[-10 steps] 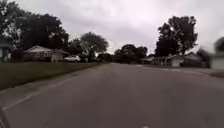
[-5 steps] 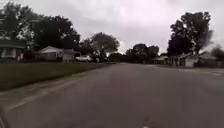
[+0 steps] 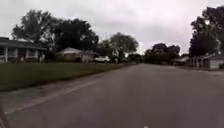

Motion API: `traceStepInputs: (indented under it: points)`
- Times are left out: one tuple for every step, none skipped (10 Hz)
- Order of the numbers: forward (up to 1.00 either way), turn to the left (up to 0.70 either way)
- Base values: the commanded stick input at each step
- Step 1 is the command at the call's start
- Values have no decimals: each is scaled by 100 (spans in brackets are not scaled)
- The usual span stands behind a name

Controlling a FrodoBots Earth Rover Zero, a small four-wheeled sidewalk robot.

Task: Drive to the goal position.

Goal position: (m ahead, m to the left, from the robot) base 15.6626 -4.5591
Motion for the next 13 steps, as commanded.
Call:
traceStepInputs:
  points:
    - [70,0]
    - [70,0]
    - [70,0]
    - [70,0]
    - [70,0]
    - [70,0]
    - [70,0]
    - [70,0]
    - [70,0]
    - [70,0]
    - [70,-9]
    - [70,-23]
    - [70,-35]
